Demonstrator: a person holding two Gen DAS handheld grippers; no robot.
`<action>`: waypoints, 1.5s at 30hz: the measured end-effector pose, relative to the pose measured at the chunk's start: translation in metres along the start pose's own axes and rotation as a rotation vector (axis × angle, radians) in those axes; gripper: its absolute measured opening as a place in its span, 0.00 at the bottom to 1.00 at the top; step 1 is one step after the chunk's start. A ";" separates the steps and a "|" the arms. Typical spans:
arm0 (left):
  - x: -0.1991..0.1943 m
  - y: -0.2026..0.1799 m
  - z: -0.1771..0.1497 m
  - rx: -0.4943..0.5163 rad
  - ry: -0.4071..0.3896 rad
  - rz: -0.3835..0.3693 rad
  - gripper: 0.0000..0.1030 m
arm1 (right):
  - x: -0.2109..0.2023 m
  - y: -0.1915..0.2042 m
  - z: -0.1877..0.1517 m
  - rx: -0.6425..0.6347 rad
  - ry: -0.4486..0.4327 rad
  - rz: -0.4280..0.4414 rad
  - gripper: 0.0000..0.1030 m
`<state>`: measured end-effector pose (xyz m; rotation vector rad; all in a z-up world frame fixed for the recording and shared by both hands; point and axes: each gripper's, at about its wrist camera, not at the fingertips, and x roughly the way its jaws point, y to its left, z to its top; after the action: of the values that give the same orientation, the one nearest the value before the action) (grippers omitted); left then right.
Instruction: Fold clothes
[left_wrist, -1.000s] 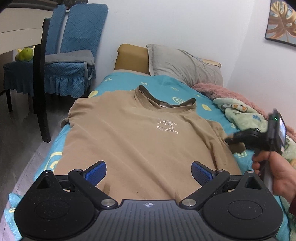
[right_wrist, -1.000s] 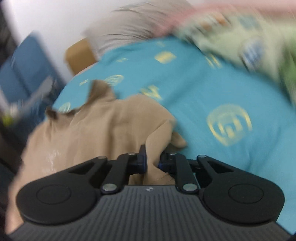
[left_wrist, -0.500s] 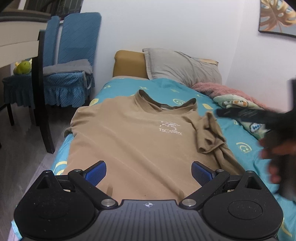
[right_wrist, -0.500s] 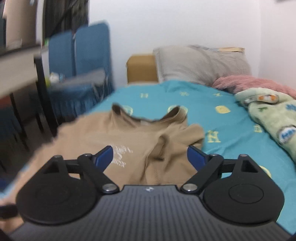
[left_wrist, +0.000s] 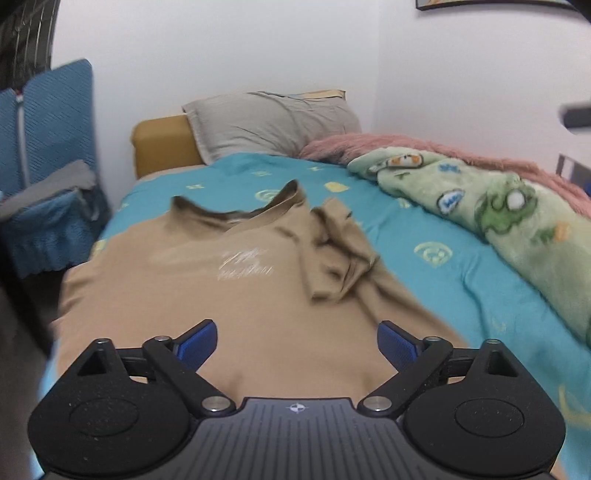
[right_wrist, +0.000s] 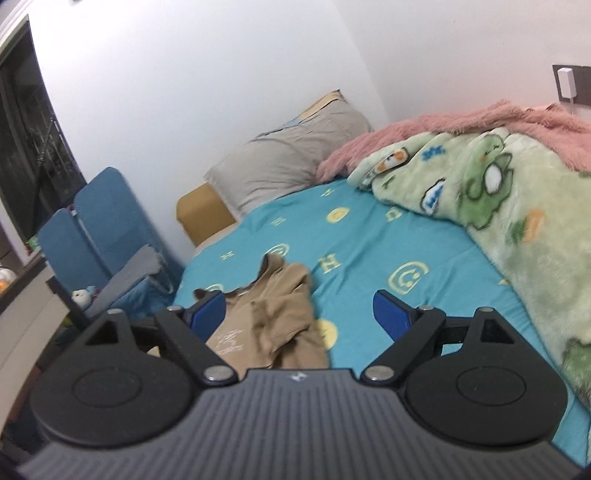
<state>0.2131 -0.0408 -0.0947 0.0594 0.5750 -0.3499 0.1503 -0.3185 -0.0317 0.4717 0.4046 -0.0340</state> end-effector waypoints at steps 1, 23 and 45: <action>0.016 -0.002 0.010 -0.016 0.000 -0.019 0.85 | 0.004 -0.005 -0.001 -0.001 -0.008 -0.007 0.86; 0.148 -0.071 0.176 -0.016 0.078 -0.243 0.03 | 0.052 -0.058 -0.003 0.164 0.087 -0.085 0.86; 0.158 0.115 0.191 -0.208 0.208 0.120 0.04 | 0.067 -0.069 -0.009 0.226 0.137 -0.147 0.86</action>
<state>0.4758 -0.0102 -0.0245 -0.0704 0.8072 -0.1662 0.2003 -0.3721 -0.0949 0.6688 0.5726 -0.1926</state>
